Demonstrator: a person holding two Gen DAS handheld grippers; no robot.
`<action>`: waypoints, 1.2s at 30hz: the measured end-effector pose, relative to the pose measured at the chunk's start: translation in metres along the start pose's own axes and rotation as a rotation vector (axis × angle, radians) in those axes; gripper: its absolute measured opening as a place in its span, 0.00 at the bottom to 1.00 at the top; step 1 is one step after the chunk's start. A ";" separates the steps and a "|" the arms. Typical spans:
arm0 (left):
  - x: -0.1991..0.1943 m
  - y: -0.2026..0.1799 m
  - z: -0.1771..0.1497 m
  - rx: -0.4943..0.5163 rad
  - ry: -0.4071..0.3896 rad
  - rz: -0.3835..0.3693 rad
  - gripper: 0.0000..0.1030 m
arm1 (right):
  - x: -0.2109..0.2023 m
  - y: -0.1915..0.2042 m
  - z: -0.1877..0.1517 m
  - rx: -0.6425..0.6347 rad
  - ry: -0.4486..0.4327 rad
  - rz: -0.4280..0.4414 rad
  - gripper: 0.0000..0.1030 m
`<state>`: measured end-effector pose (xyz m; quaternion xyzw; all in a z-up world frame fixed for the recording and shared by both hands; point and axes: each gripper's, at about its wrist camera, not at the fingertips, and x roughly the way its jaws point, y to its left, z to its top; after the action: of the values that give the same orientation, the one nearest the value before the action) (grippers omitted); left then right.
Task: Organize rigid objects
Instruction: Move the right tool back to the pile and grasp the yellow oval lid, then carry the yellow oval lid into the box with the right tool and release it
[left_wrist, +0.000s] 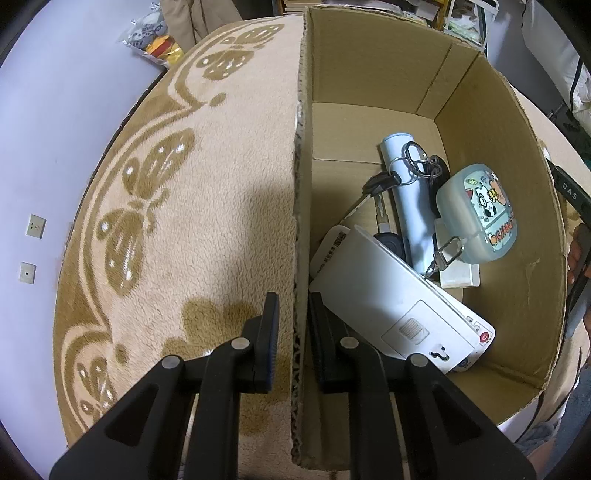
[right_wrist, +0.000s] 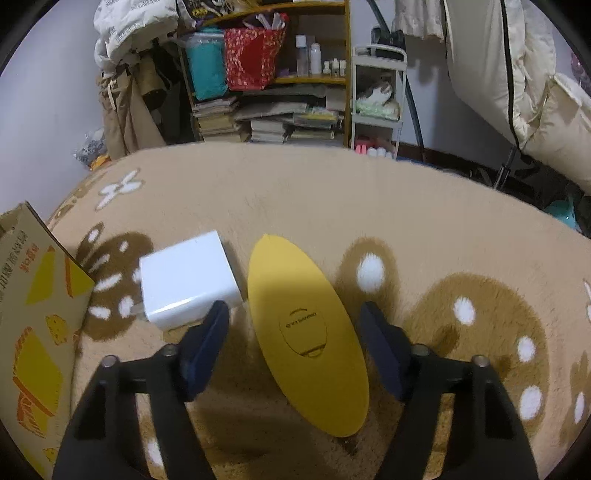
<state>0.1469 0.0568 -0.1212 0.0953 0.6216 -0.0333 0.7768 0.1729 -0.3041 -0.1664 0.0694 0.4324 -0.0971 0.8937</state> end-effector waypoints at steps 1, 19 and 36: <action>0.000 0.000 0.000 -0.001 0.000 -0.001 0.15 | 0.004 0.000 -0.001 -0.010 0.012 -0.009 0.67; 0.002 0.001 0.000 0.001 -0.001 -0.002 0.15 | -0.011 0.000 -0.012 0.054 0.005 -0.043 0.62; 0.001 0.000 -0.001 -0.003 -0.001 -0.005 0.15 | -0.058 0.015 -0.025 0.171 -0.042 0.082 0.63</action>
<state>0.1465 0.0572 -0.1224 0.0924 0.6217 -0.0345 0.7770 0.1221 -0.2779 -0.1357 0.1608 0.4007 -0.0985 0.8966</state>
